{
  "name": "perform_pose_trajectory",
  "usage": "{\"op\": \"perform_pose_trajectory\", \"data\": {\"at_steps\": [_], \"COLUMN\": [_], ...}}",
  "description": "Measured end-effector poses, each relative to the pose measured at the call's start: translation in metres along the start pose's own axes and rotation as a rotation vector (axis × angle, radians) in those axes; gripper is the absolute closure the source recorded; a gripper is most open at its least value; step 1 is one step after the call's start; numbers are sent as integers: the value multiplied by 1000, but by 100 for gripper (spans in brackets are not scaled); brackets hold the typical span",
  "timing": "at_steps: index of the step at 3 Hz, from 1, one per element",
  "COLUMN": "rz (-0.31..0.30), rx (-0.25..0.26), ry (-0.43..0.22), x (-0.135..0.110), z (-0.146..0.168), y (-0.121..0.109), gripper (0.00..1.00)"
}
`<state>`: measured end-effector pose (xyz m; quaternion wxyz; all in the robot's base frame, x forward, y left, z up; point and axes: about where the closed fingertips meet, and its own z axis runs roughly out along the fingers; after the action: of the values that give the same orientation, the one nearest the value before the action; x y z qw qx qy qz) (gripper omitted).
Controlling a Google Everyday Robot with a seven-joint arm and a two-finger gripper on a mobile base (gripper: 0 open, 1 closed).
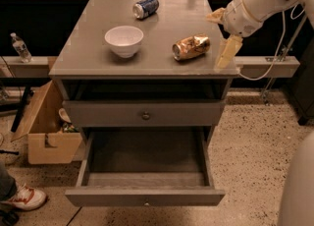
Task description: Place orange can into middle drawer
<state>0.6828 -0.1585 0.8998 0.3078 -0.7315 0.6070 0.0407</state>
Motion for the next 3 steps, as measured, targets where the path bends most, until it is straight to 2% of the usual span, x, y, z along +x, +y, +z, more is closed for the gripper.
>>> {"op": "perform_pose_trajectory", "data": {"at_steps": [1,3], "rz": [-5,-8], "rx": [14,-16], "ry": [10,27], "x": [17,37], "z": [17,43], "y": [-17,-33], "gripper": [0,0]}}
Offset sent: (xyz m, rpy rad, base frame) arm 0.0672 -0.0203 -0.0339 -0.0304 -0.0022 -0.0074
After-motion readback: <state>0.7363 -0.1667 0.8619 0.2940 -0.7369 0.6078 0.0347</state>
